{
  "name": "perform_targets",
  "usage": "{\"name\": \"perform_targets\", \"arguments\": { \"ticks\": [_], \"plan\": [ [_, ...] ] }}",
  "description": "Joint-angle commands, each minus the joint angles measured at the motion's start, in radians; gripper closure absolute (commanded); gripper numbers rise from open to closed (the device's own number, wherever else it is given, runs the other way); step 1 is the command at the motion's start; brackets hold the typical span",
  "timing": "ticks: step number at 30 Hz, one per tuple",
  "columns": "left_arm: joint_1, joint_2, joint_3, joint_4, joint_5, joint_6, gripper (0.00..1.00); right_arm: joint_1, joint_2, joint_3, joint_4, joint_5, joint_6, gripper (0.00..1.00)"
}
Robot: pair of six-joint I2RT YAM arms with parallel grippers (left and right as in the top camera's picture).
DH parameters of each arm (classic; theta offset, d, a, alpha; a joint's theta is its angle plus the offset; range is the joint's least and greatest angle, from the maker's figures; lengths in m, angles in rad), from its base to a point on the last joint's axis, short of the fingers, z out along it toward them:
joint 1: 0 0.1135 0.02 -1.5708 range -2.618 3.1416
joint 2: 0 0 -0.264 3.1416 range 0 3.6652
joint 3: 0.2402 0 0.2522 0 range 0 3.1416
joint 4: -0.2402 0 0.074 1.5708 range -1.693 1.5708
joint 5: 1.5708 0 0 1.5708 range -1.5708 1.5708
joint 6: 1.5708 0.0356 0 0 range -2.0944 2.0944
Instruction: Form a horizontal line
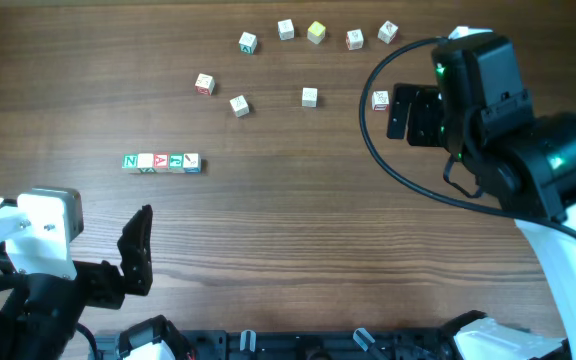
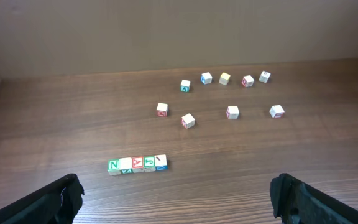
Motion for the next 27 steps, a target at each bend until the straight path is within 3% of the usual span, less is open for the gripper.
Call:
{"name": "perform_targets", "arguments": {
  "ticks": [1, 10, 20, 23, 27],
  "plan": [
    [-0.003, 0.0, -0.003, -0.001, -0.006, 0.013, 0.0, 0.002, -0.112, 0.048, -0.003, 0.022, 0.013, 0.0],
    [-0.003, 0.0, -0.003, -0.001, -0.006, 0.013, 0.0, 0.002, -0.286, 0.048, -0.016, 0.022, 0.013, 0.0],
    [-0.003, 0.0, -0.003, -0.001, -0.006, 0.013, 0.0, 0.007, -0.323, 0.047, -0.156, 0.086, -0.014, 0.0],
    [-0.003, 0.0, -0.003, -0.001, -0.006, 0.013, 0.0, -0.022, -0.332, 0.024, -0.06, 0.138, -0.029, 0.0],
    [-0.003, 0.0, -0.003, -0.001, -0.006, 0.013, 0.0, -0.111, -0.385, -0.078, 0.151, 0.024, -0.195, 0.01]
  ]
}}
